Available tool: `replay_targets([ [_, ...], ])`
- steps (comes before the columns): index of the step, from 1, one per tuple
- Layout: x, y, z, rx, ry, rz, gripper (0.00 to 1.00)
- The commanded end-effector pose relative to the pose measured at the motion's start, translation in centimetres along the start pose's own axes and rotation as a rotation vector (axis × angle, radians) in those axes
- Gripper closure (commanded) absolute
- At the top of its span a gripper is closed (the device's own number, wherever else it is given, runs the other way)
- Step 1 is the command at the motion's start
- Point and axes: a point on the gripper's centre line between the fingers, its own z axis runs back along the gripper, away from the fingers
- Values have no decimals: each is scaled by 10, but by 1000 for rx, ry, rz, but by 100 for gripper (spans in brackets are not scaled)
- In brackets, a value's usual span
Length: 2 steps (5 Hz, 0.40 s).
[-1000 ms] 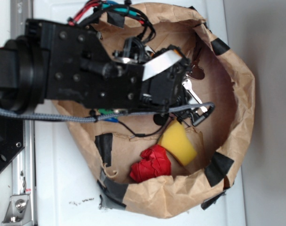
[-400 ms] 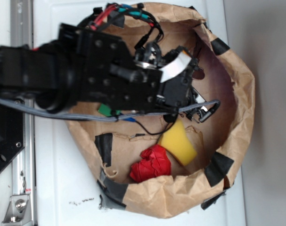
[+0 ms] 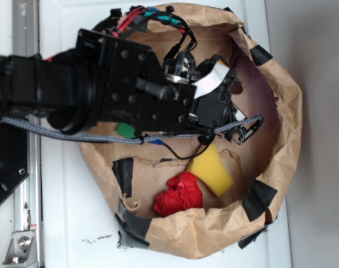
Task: Grab the silver keys.
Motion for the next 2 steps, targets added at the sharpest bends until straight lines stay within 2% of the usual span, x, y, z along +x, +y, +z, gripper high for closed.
replay_targets([
  [1,8,-2,4,-1,-25,33,100],
  [2,9,-2,-2,23,-47,25,100],
])
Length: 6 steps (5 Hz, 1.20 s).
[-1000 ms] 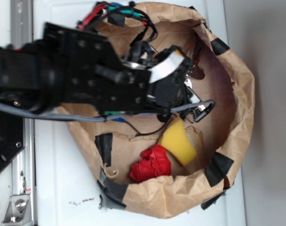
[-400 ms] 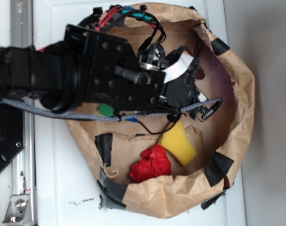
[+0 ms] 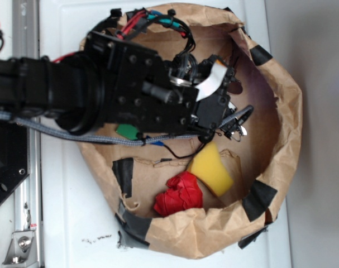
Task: Grab the silver keys.
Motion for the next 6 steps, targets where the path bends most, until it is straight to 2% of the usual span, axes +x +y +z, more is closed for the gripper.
replay_targets([
  [1,13,-8,6,-10,-59,-1,100],
  [3,14,-8,5,-3,-57,-6,100],
  [5,16,-3,33,-50,-52,-69,100],
  [6,19,0,87,-98,62,-115,100],
])
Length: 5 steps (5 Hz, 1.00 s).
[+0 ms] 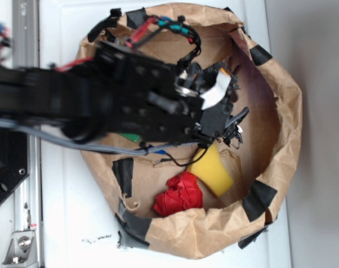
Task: Grab the silver keys.
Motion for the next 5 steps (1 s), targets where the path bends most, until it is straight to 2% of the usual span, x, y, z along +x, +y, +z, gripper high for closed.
replay_targets([
  [1,35,-5,115,-93,141,-88,100],
  [3,19,0,119,-102,150,-179,100],
  [5,7,7,125,-71,253,-233,100],
])
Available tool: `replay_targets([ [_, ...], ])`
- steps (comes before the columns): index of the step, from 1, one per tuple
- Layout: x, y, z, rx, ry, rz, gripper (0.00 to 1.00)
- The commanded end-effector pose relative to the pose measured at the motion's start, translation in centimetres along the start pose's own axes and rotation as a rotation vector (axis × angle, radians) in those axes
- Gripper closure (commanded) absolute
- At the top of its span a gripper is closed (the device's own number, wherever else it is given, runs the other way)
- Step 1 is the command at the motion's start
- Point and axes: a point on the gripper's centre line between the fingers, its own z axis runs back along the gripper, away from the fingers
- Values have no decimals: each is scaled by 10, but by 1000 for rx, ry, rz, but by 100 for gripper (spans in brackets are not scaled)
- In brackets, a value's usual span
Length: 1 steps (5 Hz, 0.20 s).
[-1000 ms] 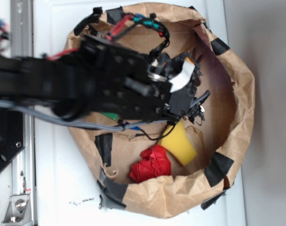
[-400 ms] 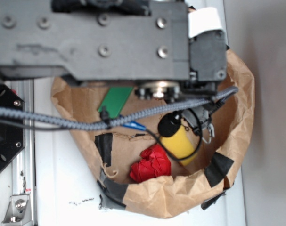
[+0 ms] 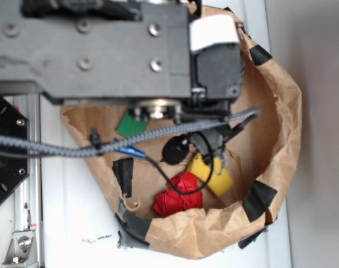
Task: Grab the silver keys.
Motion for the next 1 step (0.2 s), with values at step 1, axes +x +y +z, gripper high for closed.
replay_targets([
  [1,2,1,20,33,-43,-8,100],
])
